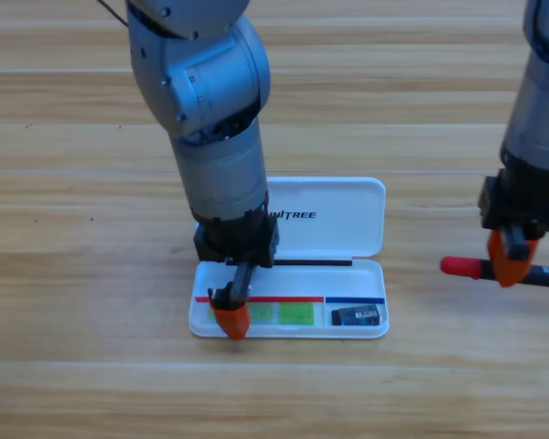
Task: Clean up eraser and pencils
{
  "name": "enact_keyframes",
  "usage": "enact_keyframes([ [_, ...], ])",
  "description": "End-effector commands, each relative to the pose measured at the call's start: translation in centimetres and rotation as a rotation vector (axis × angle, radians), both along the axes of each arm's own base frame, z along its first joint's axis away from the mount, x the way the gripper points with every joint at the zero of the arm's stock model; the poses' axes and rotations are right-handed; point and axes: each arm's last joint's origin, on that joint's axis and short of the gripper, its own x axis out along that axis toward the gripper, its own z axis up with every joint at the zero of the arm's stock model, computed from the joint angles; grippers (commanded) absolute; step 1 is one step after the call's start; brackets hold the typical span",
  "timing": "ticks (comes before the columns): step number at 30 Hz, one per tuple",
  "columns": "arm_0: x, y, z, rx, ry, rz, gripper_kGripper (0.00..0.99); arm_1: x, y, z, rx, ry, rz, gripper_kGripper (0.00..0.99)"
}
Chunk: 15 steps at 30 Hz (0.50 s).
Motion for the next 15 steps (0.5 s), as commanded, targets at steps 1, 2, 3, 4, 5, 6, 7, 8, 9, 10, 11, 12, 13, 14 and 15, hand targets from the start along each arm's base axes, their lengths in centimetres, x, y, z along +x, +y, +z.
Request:
enact_keyframes([
  [1,-1.8,2.0,2.9,-0.038,0.004,-0.005,0.99,-2.9,3.9,2.2,0.04,-0.017,0.093,0.0],
  [2,-1.8,3.1,4.2,-0.055,0.0,0.012,0.99,-2.8,4.6,2.1,0.037,-0.013,0.103,0.0],
  [3,-1.7,4.4,5.5,-0.073,-0.006,0.033,0.99,-2.9,5.3,2.0,0.037,-0.013,0.11,0.0],
  [4,-1.7,5.6,6.9,-0.095,-0.012,0.057,0.99,-2.8,5.9,2.0,0.035,-0.013,0.116,0.0],
  [5,-1.6,7.1,8.2,-0.114,-0.015,0.089,0.99,-2.8,6.6,1.9,0.031,-0.011,0.123,0.0],
  [6,-1.4,8.7,9.4,-0.135,-0.017,0.124,0.99,-2.7,7.4,1.8,0.028,-0.008,0.127,0.0],
  [7,-1.3,10.5,10.5,-0.157,-0.026,0.161,0.99,-2.7,8.1,1.7,0.026,-0.006,0.135,0.0],
  [8,-1.2,12.4,11.5,-0.185,-0.038,0.201,0.99,-2.5,8.7,1.5,0.024,-0.006,0.139,0.0],
  [9,-1.2,14.3,12.5,-0.213,-0.05,0.24,0.99,-2.4,9.4,1.3,0.02,-0.005,0.144,0.0],
  [10,-1.2,16.1,13.2,-0.237,-0.064,0.278,0.99,-2.2,10.1,1.1,0.019,-0.006,0.147,0.0],
  [11,-1.2,17.5,13.6,-0.251,-0.072,0.3,0.99,-2.0,10.7,0.8,0.016,-0.005,0.15,0.0],
  [12,-1.1,18.7,13.8,-0.259,-0.077,0.322,0.99,-1.8,11.3,0.6,0.017,-0.006,0.155,0.0],
  [13,-1.1,19.8,13.9,-0.267,-0.081,0.344,0.99,-1.7,11.8,0.3,0.015,-0.006,0.159,0.0],
  [14,-0.9,20.6,13.8,-0.267,-0.08,0.366,0.99,-1.6,12.5,-0.1,0.013,-0.005,0.167,0.0],
  [15,-0.8,21.3,13.8,-0.273,-0.077,0.384,0.99,-1.5,13.0,-0.3,0.018,-0.009,0.172,0.0],
])
